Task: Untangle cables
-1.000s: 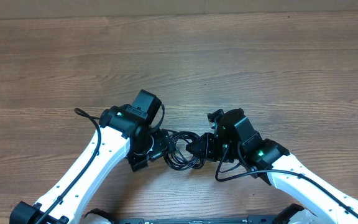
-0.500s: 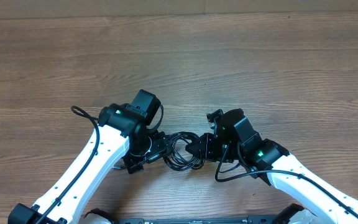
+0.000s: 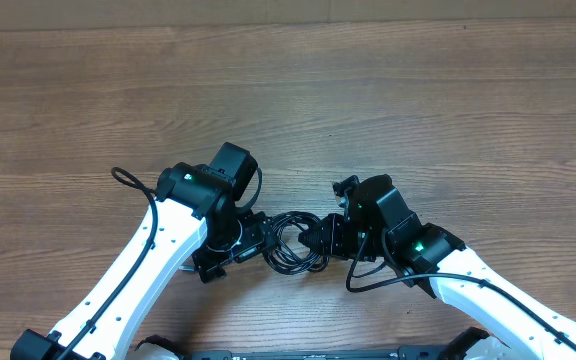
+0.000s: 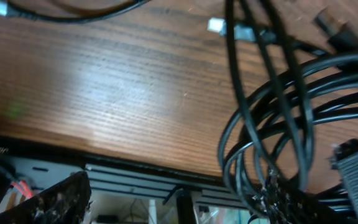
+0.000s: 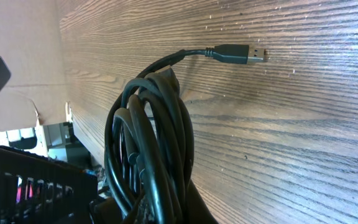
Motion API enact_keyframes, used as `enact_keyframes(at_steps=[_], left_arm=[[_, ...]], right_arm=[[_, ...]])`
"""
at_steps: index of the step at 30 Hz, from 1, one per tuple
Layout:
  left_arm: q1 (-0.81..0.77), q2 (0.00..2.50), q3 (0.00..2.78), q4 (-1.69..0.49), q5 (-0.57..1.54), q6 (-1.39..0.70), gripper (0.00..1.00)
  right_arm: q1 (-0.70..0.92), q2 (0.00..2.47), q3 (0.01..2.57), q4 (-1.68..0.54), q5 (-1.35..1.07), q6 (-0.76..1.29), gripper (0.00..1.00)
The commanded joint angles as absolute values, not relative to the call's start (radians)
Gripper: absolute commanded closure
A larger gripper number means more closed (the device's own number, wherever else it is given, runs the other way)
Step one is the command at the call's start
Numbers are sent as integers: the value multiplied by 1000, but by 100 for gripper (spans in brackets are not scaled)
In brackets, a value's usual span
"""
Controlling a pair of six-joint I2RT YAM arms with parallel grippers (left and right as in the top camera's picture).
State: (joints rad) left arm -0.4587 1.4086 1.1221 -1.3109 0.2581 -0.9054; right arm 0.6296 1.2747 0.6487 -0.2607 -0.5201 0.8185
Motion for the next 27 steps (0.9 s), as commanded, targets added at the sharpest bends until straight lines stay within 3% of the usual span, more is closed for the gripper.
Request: enact_keyframes(at_steps=[1, 20, 27], left_arm=[[-466, 1413, 1120, -1290, 260, -900, 11], [-474, 1414, 1029, -1194, 304, -921, 7], [-483, 1414, 988, -1140, 263, -925, 10]], right_arm=[[629, 1267, 657, -248, -525, 817, 96], [629, 1267, 657, -248, -525, 817, 96], [629, 1267, 657, -248, -525, 817, 96]])
